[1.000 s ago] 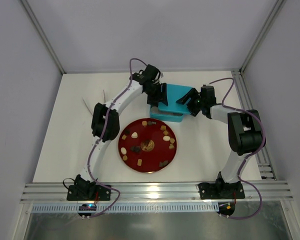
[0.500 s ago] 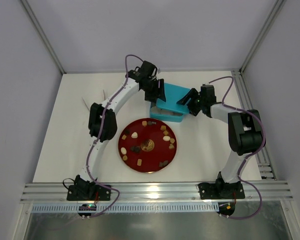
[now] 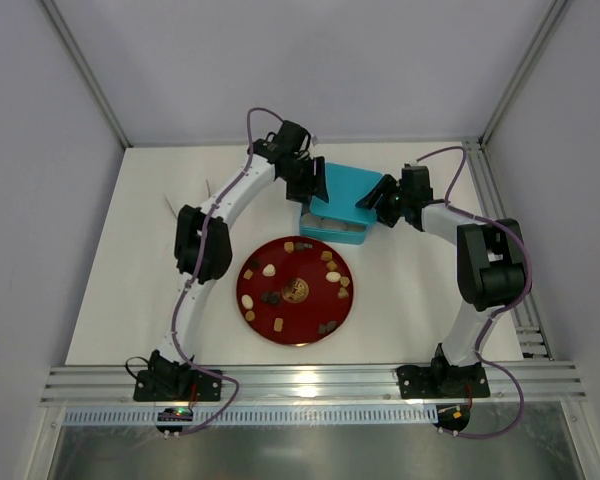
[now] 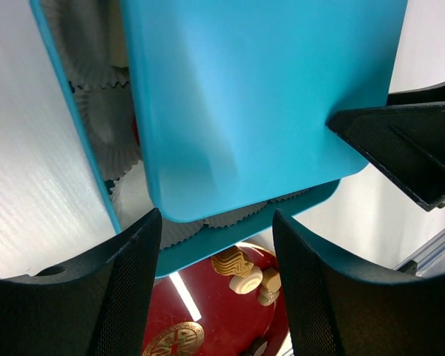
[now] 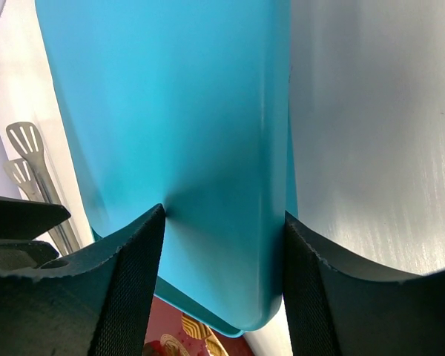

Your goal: Pack the chocolate

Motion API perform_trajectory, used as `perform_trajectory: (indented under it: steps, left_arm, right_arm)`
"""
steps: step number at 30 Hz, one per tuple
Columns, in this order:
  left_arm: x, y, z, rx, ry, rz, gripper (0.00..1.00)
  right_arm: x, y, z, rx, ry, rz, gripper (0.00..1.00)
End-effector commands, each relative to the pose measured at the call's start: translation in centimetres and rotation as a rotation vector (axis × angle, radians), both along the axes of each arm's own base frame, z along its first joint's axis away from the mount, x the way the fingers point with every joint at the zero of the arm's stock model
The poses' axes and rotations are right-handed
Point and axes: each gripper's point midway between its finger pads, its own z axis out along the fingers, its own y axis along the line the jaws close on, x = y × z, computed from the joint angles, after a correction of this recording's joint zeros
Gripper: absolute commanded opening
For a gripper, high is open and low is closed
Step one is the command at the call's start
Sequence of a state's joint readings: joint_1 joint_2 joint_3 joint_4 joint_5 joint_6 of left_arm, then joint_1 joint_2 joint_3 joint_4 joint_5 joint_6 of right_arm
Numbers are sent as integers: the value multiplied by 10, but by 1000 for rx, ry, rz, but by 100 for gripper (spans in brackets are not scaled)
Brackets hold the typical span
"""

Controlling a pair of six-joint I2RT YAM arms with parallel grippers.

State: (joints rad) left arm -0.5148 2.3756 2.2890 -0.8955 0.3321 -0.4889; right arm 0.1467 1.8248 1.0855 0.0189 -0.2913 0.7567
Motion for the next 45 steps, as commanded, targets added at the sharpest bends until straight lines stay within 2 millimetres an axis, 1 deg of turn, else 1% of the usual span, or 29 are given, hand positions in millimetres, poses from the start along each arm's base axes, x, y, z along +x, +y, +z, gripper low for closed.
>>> perform_trajectory:
  steps: [1,3,4,6,7,8,11,16,20,25,33,38,42,45]
  left_arm:
    - [9,18,39,-27,-80,28,61]
    - [10,22,41,-28,-85,34,61]
    - [9,25,37,-22,-76,40,61]
    - [13,32,37,-23,-77,61,61]
    - [10,35,34,-20,-67,68,61]
    - [14,36,35,-29,-74,83,61]
    - [11,40,29,-34,-60,100,61]
    - [13,36,23,-92,-33,125,61]
    - [21,34,18,-113,-31,154,61]
    - [31,28,18,-164,-37,169,61]
    - [37,22,3,-162,-30,148,61]
    - [41,21,1,-164,-40,142,61]
    - [43,21,0,-162,-44,141,61]
    - [42,22,-1,-154,-44,142,60]
  right_arm:
    - [10,0,26,-8,-72,17,61]
    - [11,1,25,-1,-68,23,61]
    - [10,3,25,4,-65,34,60]
    - [12,4,25,2,-66,44,60]
    - [11,5,25,5,-65,50,60]
    - [11,5,24,4,-65,56,60]
    - [7,4,20,3,-41,62,60]
    - [6,4,19,-13,-40,84,60]
    - [4,4,15,-22,-27,98,60]
    - [3,3,12,-37,-23,107,59]
    - [3,-4,7,-90,-12,104,59]
    - [3,-6,7,-104,-13,107,59]
    - [3,-7,8,-122,-16,116,55]
    - [2,-9,9,-134,-17,124,55]
